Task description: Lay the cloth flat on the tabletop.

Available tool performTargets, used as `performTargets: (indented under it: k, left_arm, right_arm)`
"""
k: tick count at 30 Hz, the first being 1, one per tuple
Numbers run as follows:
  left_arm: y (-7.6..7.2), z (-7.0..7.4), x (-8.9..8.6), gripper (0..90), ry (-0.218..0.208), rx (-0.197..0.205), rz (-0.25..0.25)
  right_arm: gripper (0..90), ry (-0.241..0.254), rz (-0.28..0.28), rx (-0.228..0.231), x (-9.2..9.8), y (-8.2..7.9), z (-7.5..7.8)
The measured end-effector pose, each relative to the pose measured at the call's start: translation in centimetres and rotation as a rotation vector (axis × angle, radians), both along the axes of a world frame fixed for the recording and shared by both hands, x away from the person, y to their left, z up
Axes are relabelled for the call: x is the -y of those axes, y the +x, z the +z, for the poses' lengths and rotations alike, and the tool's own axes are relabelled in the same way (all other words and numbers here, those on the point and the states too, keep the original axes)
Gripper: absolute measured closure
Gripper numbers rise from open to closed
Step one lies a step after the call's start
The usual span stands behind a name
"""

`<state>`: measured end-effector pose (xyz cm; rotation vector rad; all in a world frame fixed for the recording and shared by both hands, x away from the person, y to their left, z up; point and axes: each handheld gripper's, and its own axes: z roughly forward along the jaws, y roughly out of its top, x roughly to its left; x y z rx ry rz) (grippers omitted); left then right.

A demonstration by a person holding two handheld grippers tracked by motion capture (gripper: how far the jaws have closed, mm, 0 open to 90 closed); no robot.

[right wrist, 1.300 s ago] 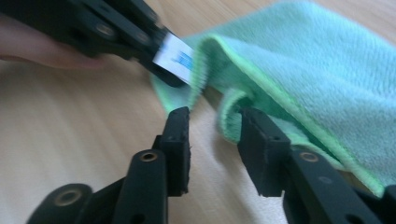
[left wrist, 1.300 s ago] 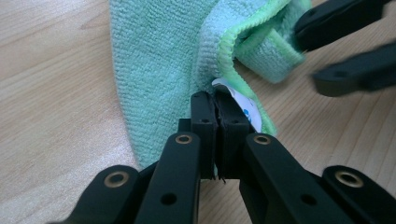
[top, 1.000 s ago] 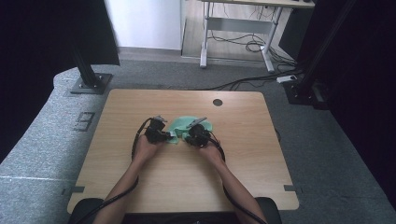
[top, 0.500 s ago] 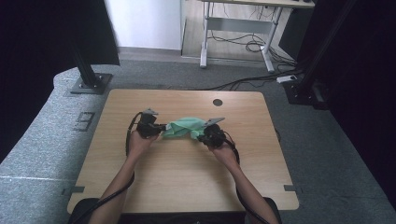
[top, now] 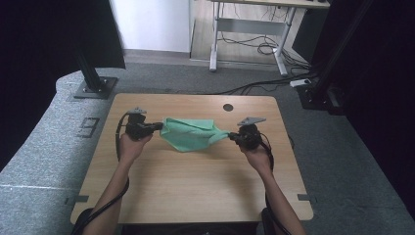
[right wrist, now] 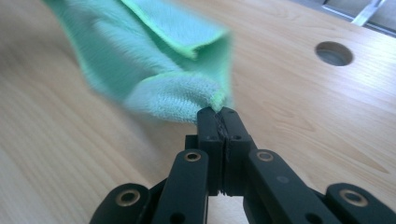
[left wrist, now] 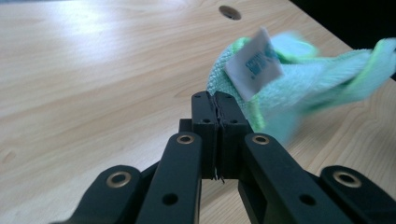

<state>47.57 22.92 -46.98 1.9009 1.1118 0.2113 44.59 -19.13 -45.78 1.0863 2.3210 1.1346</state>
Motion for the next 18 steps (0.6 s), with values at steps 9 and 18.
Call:
performTargets:
  k: [9,18]
  left_arm:
    - [-0.1,-4.4,-0.6,48.2,0.159,-0.102,0.033]
    - [0.2,-3.5,1.1,15.7,0.226,0.01,0.062]
  right_arm:
    - [64.0,-0.032,-0.04,-0.143,0.9,1.5,-4.6]
    - [38.5,0.006,-0.006,-0.083,-0.7,-0.1,-4.2]
